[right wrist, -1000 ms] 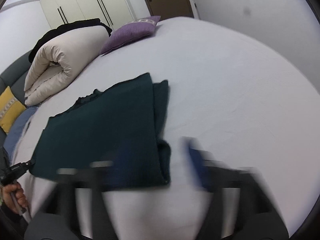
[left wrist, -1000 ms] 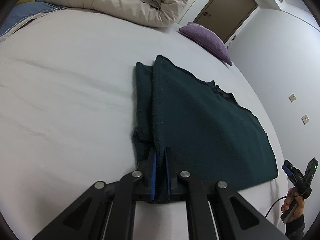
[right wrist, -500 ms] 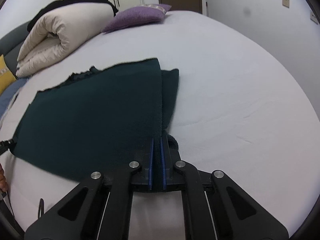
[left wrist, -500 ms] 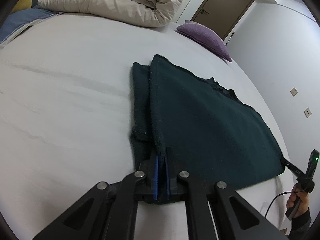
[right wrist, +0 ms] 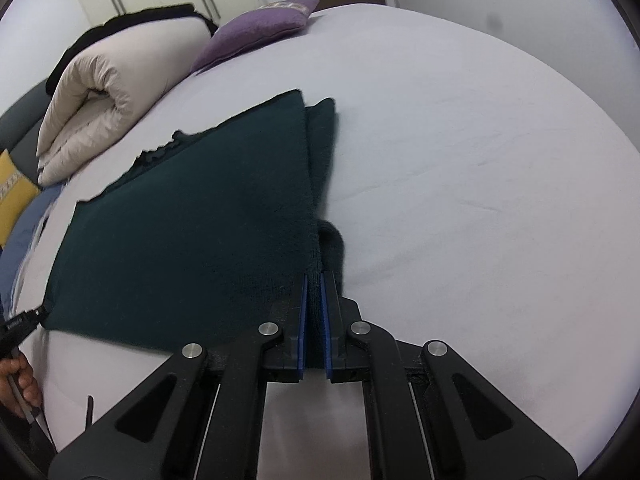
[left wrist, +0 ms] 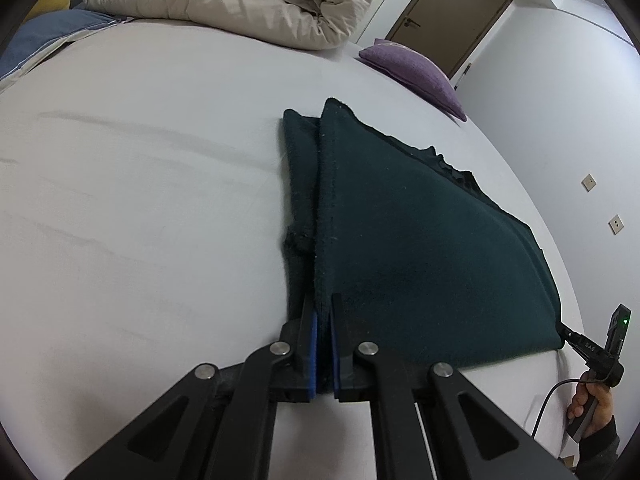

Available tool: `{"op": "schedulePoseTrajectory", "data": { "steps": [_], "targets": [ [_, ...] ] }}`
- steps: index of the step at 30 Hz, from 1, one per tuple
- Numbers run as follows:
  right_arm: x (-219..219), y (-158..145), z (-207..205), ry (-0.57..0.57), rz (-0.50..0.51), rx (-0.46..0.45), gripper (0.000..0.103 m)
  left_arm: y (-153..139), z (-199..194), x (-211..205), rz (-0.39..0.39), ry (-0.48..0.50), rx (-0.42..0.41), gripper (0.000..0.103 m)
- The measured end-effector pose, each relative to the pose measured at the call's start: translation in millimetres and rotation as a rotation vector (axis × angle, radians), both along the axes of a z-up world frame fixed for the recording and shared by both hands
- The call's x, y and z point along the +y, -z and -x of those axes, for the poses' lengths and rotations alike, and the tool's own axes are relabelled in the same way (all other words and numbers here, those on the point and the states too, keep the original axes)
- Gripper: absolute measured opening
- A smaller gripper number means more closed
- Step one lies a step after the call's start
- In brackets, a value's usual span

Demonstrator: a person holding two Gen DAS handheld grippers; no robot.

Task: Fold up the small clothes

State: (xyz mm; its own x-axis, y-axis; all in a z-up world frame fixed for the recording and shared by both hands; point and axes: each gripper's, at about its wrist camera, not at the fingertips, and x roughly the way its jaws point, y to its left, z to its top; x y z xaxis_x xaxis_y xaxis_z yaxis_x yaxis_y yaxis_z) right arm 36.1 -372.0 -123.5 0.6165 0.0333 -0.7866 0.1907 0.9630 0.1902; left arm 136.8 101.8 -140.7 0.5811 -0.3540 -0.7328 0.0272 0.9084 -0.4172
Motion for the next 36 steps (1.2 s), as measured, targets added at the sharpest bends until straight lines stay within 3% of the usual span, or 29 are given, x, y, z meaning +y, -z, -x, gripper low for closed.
{"op": "schedulePoseTrajectory", "data": {
  "steps": [7,9,10,11,15,19,22,25,27,30,32,33,35,36],
  "targets": [
    [3,0,-5,0.000,0.020,0.029,0.008,-4,5,2,0.023,0.008,-0.004,0.014],
    [4,-7,-4,0.032,0.078,0.051,0.029,-10,9,4,0.007,-0.002,0.000,0.022],
    [3,-11,-2,0.048,0.086,0.045,0.055,-17,12,5,-0.013,-0.017,-0.007,0.028],
    [2,-19,2,0.065,0.084,0.012,0.059,-25,15,6,-0.025,-0.025,-0.026,0.030],
    [8,-58,5,0.060,0.095,-0.107,0.059,-62,8,-5,-0.091,-0.017,-0.117,0.034],
    [34,-74,-35,-0.072,-0.065,-0.134,0.058,-86,-30,-46,-0.144,0.058,-0.200,0.037],
    [63,-63,-87,-0.182,-0.201,-0.104,0.058,-92,-73,-89,-0.213,0.121,-0.244,0.040],
    [84,-37,-136,-0.203,-0.300,-0.054,0.057,-86,-109,-122,-0.269,0.182,-0.253,0.040],
    [95,-16,-168,-0.233,-0.417,-0.023,0.057,-69,-131,-134,-0.268,0.199,-0.217,0.040],
    [96,11,-202,-0.205,-0.445,0.004,0.057,-31,-154,-133,-0.325,0.173,-0.131,0.040],
    [80,31,-211,-0.136,-0.461,0.017,0.051,-12,-157,-114,-0.261,0.150,-0.101,0.040],
    [60,39,-213,-0.099,-0.514,-0.007,0.044,-11,-155,-100,-0.187,0.135,-0.110,0.039],
    [29,51,-209,-0.033,-0.570,-0.034,0.018,-11,-156,-92,-0.152,0.131,-0.106,0.038],
    [6,56,-203,0.012,-0.616,-0.070,0.015,-10,-156,-88,-0.137,0.133,-0.105,0.036]
  ]
}}
